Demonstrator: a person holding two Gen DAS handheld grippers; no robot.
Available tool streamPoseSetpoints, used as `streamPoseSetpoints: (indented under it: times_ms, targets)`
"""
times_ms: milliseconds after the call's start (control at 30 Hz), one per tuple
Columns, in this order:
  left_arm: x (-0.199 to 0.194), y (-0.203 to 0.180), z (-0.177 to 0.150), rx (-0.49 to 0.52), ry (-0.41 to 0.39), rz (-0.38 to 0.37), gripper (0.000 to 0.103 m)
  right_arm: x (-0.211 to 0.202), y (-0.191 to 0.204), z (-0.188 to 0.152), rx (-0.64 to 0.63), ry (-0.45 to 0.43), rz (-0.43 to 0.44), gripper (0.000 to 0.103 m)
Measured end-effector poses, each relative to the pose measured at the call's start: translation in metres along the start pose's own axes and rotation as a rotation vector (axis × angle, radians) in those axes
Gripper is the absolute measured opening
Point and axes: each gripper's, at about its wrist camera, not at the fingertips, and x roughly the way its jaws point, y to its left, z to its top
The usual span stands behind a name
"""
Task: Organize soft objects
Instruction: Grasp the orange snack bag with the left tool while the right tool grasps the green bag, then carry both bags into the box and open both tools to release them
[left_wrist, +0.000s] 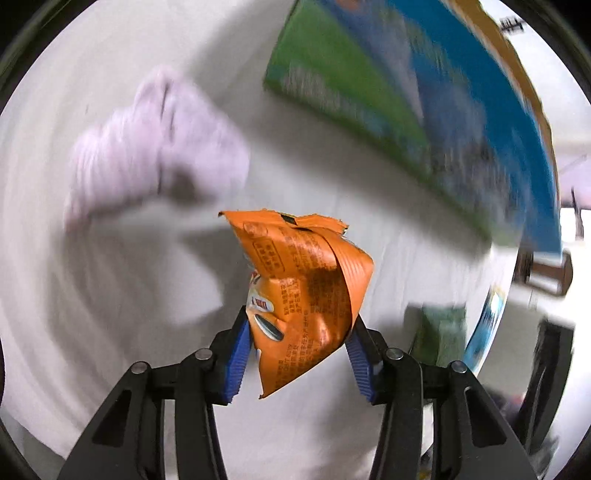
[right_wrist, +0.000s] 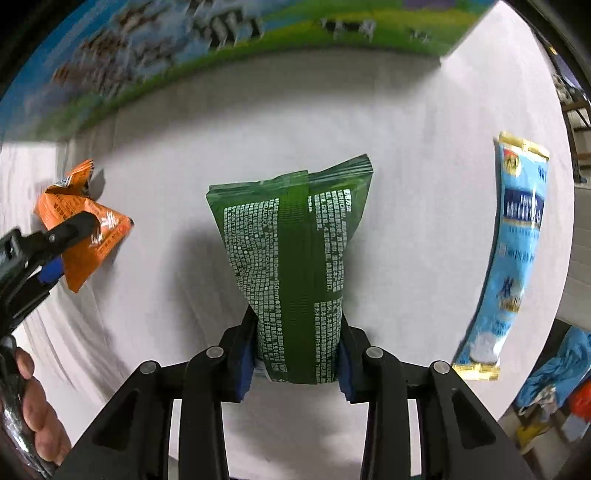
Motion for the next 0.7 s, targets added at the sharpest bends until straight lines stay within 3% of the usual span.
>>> streamPoseSetpoints:
  times_ms: [133, 167, 233, 433, 467, 500, 700]
  targets:
    - [0.011, 0.012, -0.013, -0.047, 0.024, -0.015, 0.048, 0.005, 0.002, -0.015, -0.035, -0.019, -0.023, 0.039]
    - [0.011, 0.015, -0.012, -0.062, 0.020, -0.021, 0.053, 0.006, 0.002, -0.016, -0.038, -0.029, -0.029, 0.040]
    - [0.012, 0.016, -0.010, -0.072, 0.007, -0.023, 0.056, 0.010, 0.008, -0.019, -0.032, -0.045, -0.043, 0.045]
    - [-0.004, 0.022, -0.003, -0.048, -0.061, 0.016, 0.058, 0.022, 0.009, -0.003, 0.002, -0.055, -0.050, 0.046]
    - [-0.004, 0.021, -0.002, -0.043, -0.067, 0.021, 0.056, 0.022, 0.009, -0.004, 0.007, -0.057, -0.054, 0.046]
    - [-0.004, 0.019, -0.002, -0.035, -0.079, 0.021, 0.045, 0.022, 0.009, -0.004, 0.011, -0.057, -0.056, 0.045]
    - [-0.025, 0.013, -0.009, 0.055, -0.127, 0.074, 0.036, 0.020, 0.017, -0.004, 0.006, -0.079, -0.065, 0.036]
